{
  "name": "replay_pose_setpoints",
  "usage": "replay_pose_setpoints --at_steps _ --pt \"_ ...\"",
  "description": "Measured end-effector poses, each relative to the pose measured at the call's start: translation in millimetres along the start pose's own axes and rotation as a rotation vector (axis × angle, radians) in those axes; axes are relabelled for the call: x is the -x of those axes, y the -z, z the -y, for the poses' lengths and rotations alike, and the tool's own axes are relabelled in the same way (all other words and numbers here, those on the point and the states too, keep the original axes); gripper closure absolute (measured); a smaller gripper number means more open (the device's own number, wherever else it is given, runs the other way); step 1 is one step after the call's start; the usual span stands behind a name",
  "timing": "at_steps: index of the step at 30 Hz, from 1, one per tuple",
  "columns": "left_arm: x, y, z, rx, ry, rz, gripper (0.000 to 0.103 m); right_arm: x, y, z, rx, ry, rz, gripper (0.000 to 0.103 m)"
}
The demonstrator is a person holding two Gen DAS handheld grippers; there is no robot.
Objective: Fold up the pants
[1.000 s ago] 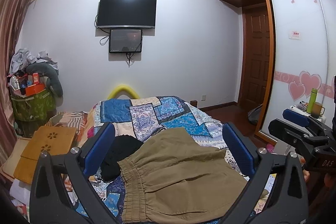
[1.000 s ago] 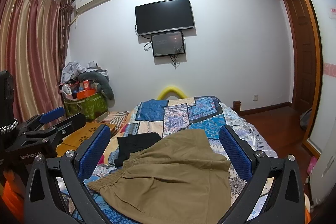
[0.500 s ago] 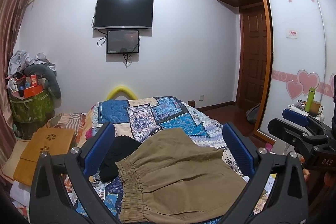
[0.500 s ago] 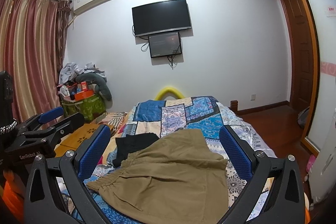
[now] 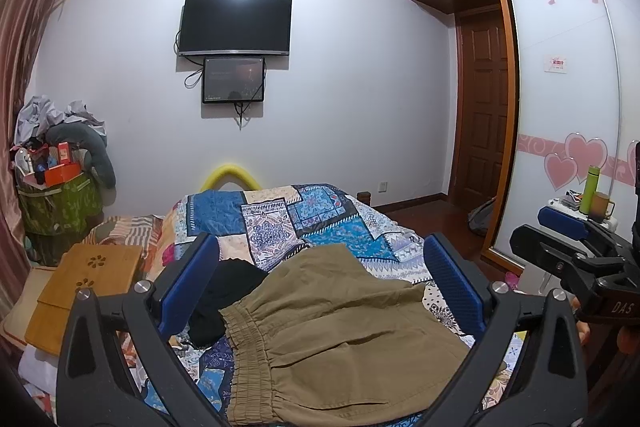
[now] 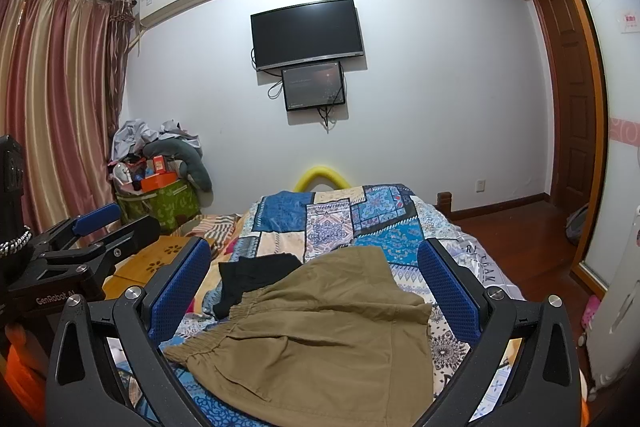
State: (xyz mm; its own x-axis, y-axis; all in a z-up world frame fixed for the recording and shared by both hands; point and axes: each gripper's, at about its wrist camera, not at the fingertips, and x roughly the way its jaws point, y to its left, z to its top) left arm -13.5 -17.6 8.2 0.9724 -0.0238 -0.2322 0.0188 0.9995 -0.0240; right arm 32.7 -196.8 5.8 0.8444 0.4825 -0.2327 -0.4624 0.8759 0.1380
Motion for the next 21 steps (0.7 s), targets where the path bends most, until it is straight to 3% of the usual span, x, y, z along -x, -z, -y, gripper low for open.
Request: replay_pose_setpoints --at_steps 21 --pt "-4.4 3.1 -3.2 0.006 -0.003 -0.009 0.000 -3.2 0.8 0.3 -0.001 0.005 -0.013 0.000"
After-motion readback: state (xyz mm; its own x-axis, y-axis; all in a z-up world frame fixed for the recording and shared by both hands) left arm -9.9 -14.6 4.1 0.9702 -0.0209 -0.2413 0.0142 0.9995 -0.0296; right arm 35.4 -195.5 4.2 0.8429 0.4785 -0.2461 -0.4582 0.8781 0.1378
